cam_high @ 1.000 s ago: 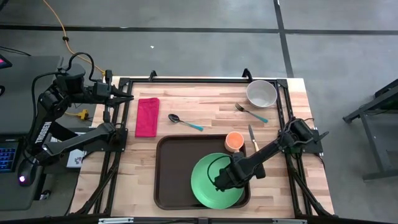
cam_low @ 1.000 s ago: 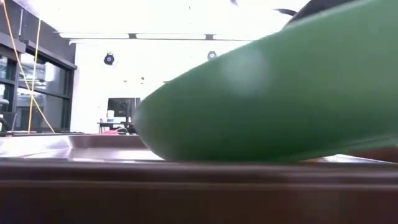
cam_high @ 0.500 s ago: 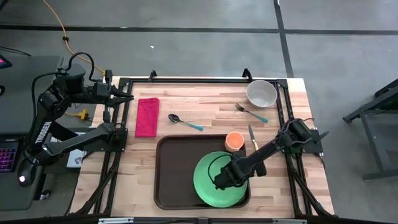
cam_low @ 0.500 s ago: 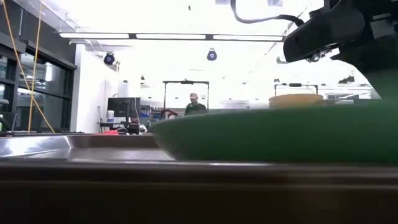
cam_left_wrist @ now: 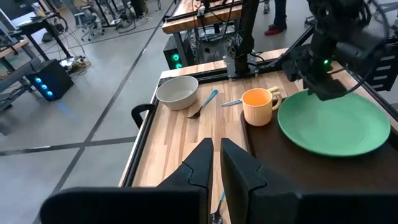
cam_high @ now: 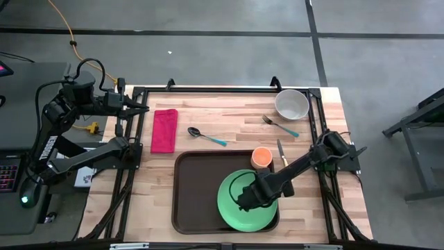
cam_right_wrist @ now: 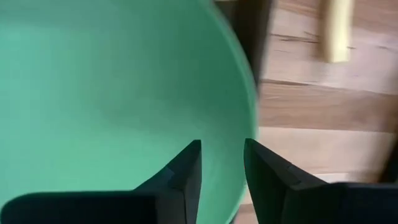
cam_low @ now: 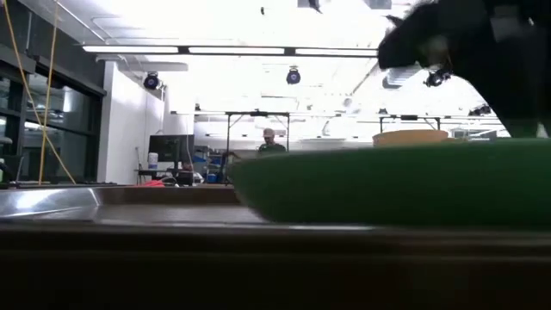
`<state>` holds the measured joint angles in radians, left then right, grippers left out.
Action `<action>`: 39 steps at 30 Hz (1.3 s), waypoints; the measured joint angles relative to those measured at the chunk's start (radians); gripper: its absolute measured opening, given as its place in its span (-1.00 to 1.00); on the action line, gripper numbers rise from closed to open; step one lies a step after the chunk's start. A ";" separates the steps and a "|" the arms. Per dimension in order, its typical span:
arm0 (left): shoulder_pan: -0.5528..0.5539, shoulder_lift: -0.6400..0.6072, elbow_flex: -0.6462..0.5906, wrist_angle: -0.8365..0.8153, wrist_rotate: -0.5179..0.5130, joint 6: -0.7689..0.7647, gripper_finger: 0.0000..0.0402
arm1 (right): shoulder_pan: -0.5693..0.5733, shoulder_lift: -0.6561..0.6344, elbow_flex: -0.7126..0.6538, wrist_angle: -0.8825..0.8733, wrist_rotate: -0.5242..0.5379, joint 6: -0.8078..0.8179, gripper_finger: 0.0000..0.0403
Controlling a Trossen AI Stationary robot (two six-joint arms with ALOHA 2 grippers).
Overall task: Set up tray
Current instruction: Put the gray bowl on the green plate on the brown serving tray
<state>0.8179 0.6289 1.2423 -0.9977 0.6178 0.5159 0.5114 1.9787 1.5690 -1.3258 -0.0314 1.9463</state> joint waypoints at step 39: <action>0.000 0.000 0.000 0.005 0.003 0.003 -0.69 | -0.875 -0.595 0.003 -0.016 0.452 -1.219 -1.00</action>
<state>0.8180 0.6289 1.2423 -0.9924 0.6212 0.5194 -0.3637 1.3834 1.5715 -1.3415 0.4210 0.7274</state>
